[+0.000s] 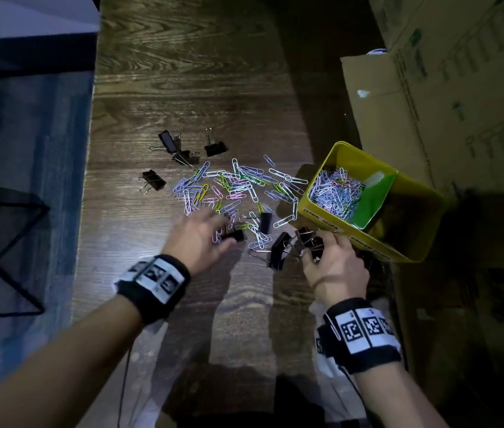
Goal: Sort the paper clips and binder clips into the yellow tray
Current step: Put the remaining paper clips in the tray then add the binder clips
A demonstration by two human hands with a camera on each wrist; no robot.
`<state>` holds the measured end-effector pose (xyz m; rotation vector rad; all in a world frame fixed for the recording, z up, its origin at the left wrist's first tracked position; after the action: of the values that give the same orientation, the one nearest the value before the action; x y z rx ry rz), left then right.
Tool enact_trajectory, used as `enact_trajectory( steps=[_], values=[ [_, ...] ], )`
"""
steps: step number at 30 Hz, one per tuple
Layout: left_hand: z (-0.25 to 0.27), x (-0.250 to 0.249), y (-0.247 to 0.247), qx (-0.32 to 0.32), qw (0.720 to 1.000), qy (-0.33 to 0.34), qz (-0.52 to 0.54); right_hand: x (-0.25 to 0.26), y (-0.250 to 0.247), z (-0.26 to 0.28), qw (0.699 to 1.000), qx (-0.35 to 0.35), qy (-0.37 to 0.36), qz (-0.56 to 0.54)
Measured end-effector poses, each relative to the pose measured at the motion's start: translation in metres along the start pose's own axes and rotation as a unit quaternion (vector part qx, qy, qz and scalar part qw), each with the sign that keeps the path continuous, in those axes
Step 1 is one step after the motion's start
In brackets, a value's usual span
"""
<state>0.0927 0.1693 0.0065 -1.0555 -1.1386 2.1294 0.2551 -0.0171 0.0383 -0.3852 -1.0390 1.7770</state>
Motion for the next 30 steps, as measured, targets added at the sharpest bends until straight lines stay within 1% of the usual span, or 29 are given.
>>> enact_trajectory(
  steps=[2,3,4,5,6,7,8,10,12,14,16,18,20,23,24,27,28,30],
  values=[
    [0.000,-0.014,0.017,0.046,0.998,-0.007,-0.031,0.002,-0.007,0.002,1.000,-0.016,0.017,-0.012],
    [-0.001,-0.019,0.023,0.055,0.997,-0.009,-0.056,0.005,-0.009,0.003,0.999,-0.034,0.006,-0.007],
    [-0.003,-0.022,0.027,0.058,0.995,-0.008,-0.075,0.012,-0.011,0.004,0.998,-0.055,-0.024,-0.004],
    [-0.004,-0.024,0.029,0.057,0.995,-0.008,-0.084,0.021,-0.010,0.004,0.995,-0.071,-0.075,-0.009],
    [-0.005,-0.024,0.030,0.055,0.995,-0.008,-0.087,0.031,-0.007,0.002,0.987,-0.073,-0.138,-0.019],
    [-0.006,-0.025,0.031,0.054,0.995,-0.008,-0.087,0.042,-0.003,-0.002,0.979,-0.057,-0.196,-0.021],
    [-0.007,-0.025,0.032,0.052,0.995,-0.004,-0.083,0.051,0.002,-0.007,0.971,-0.032,-0.238,-0.008],
    [-0.007,-0.025,0.030,0.045,0.996,0.014,-0.072,0.064,0.011,-0.022,0.959,0.005,-0.281,0.045],
    [-0.002,-0.025,0.025,0.027,0.997,0.032,-0.069,0.071,0.016,-0.036,0.954,0.027,-0.285,0.088],
    [0.003,-0.018,0.014,-0.009,0.996,0.027,-0.079,0.073,0.020,-0.045,0.953,0.031,-0.283,0.109],
    [0.007,-0.004,-0.002,-0.049,0.996,0.004,-0.077,0.071,0.021,-0.047,0.952,0.019,-0.284,0.108],
    [0.008,0.017,-0.021,-0.077,0.995,-0.034,-0.055,0.069,0.022,-0.046,0.955,0.011,-0.280,0.095],
    [0.010,0.039,-0.036,-0.074,0.992,-0.082,-0.052,0.065,0.022,-0.042,0.960,0.001,-0.274,0.050],
    [0.009,0.062,-0.049,-0.060,0.985,-0.149,-0.062,0.057,0.023,-0.033,0.960,-0.041,-0.275,-0.043],
    [0.007,0.068,-0.050,-0.053,0.983,-0.164,-0.068,0.053,0.027,-0.029,0.958,-0.051,-0.277,-0.048],
    [-0.003,0.082,-0.050,-0.035,0.979,-0.181,-0.085,0.044,0.041,-0.022,0.953,-0.091,-0.287,0.000],
    [-0.006,0.084,-0.050,-0.034,0.979,-0.183,-0.086,0.043,0.045,-0.021,0.952,-0.088,-0.292,0.014],
    [-0.011,0.087,-0.049,-0.035,0.979,-0.186,-0.074,0.046,0.050,-0.022,0.953,-0.048,-0.297,0.032]
  ],
)
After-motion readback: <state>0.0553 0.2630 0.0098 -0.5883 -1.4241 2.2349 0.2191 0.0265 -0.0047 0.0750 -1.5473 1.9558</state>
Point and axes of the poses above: each hand's wrist, its own z-axis away from the middle knuckle, its own y-axis out of the palm, x = y × z, the point moved 3 cm from there along -z, towards the middle knuckle, and after that the axes turned 10 degrees about x, right-handed, at the moved point
